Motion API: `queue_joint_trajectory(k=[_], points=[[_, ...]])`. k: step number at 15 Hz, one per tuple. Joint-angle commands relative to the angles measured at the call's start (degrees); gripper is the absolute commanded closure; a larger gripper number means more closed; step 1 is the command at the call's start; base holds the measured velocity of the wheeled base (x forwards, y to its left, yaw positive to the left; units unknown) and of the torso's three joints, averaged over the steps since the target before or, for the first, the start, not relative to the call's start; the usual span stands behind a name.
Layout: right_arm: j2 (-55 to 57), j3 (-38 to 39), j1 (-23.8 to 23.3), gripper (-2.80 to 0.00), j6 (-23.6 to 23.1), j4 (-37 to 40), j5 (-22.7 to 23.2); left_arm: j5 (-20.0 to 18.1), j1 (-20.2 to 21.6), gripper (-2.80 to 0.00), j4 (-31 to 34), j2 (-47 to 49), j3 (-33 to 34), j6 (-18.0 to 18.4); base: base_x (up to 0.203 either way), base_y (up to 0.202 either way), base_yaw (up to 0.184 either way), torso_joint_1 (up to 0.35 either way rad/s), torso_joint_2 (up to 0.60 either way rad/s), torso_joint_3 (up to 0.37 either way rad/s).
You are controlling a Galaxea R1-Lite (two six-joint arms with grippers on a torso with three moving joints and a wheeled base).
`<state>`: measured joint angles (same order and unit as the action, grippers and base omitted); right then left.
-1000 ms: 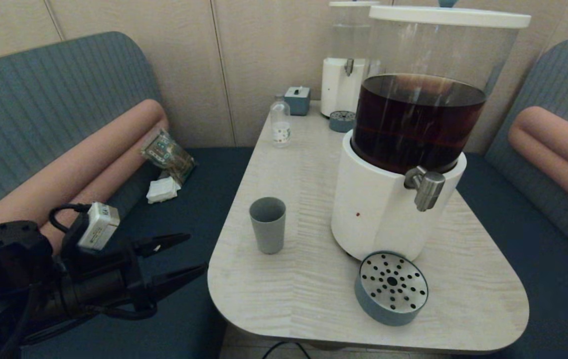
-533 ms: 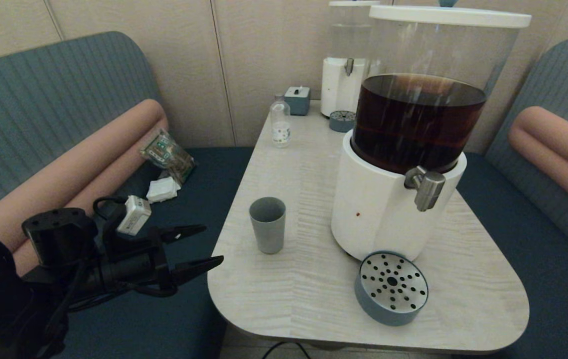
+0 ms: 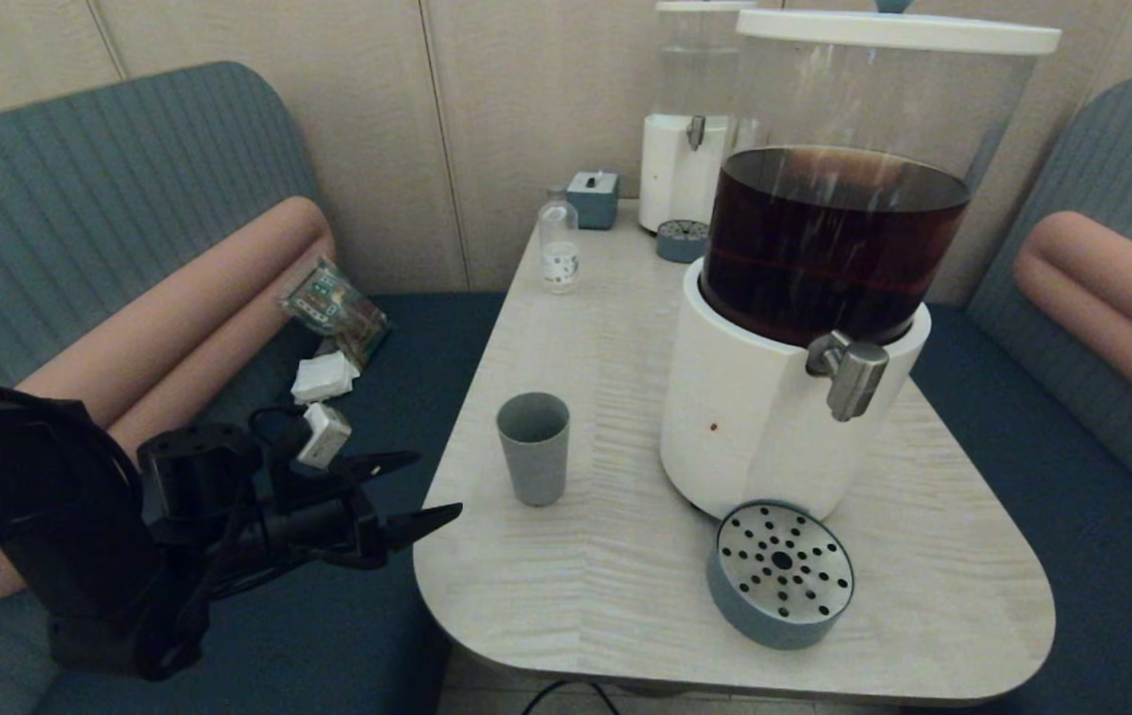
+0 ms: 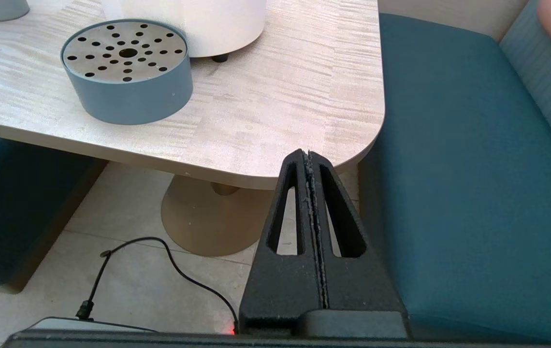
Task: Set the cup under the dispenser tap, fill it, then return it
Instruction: Pick up the cup
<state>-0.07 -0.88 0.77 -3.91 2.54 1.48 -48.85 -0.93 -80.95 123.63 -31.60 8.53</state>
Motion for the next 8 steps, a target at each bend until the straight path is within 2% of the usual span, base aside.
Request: queue_joint_trajectory(k=[1, 5, 8], points=[[-0.1, 0.0, 0.0, 0.0, 0.0, 0.0, 0.0, 0.3, 0.0, -2.8, -0.8, 2.3, -2.4, 0.0, 0.0, 0.0, 0.0, 0.0, 0.0, 0.0], [-0.2, 0.0, 0.0, 0.0, 0.0, 0.0, 0.0, -1.8, -1.2, -2.8, -1.7, 4.2, -6.8, -0.3, 0.0, 0.0, 0.0, 0.0, 0.0, 0.0], [-0.1, 0.0, 0.0, 0.0, 0.0, 0.0, 0.0, -4.0, -4.1, -2.8, -1.8, 4.9, -8.1, -0.5, 0.0, 0.0, 0.0, 0.0, 0.0, 0.0]])
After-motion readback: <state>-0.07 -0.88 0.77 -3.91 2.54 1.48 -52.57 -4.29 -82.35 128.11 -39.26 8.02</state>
